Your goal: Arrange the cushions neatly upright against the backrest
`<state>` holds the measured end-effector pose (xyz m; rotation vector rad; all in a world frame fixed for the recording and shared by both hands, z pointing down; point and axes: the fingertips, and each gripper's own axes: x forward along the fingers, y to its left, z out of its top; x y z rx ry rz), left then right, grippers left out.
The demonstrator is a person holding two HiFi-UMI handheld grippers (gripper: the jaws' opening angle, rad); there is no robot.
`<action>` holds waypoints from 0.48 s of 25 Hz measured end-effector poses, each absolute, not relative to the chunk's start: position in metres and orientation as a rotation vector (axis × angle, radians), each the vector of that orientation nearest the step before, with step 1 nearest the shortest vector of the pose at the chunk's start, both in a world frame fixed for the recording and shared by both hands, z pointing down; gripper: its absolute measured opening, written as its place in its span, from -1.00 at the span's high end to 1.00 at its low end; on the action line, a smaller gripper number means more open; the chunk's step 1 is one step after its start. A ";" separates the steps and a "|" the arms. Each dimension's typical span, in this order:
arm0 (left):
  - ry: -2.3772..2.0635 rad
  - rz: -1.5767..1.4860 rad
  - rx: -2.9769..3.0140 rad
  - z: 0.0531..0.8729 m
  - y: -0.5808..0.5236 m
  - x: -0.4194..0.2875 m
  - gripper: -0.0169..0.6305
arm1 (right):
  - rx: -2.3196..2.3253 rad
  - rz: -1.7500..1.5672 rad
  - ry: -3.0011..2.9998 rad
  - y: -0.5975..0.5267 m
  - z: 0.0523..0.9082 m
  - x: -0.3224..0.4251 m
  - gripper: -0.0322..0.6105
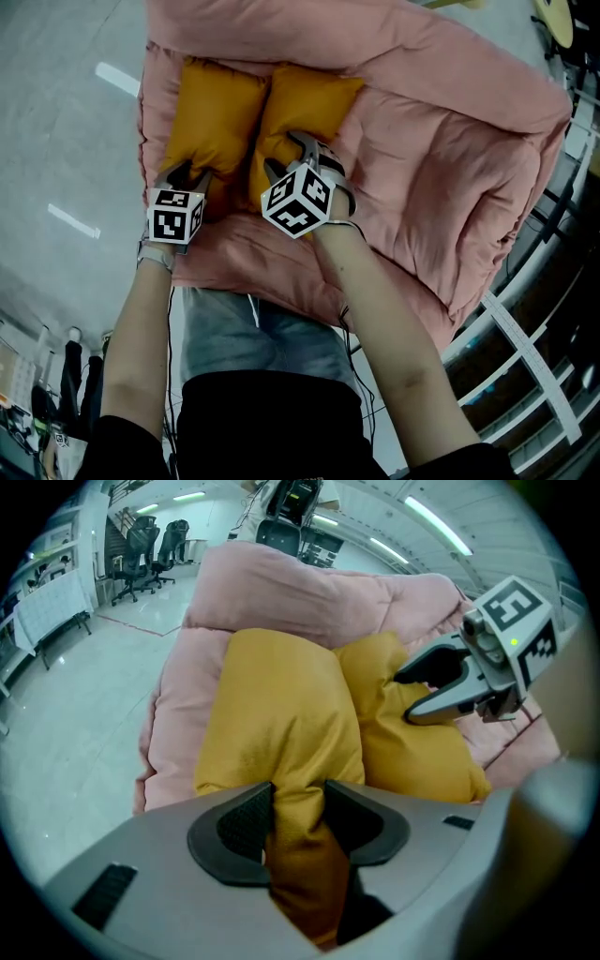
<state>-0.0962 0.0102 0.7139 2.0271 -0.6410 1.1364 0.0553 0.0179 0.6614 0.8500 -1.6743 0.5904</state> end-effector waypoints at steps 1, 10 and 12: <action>-0.640 1.137 2.028 0.714 0.010 -0.095 0.36 | 0.845 0.608 -1.677 0.016 0.666 0.055 0.06; -0.638 1.137 2.037 0.718 0.008 -0.092 0.36 | 0.818 0.673 -1.681 0.003 0.681 0.053 0.08; -0.639 1.123 2.041 0.715 0.007 -0.090 0.36 | 0.828 0.664 -1.687 0.004 0.674 0.053 0.07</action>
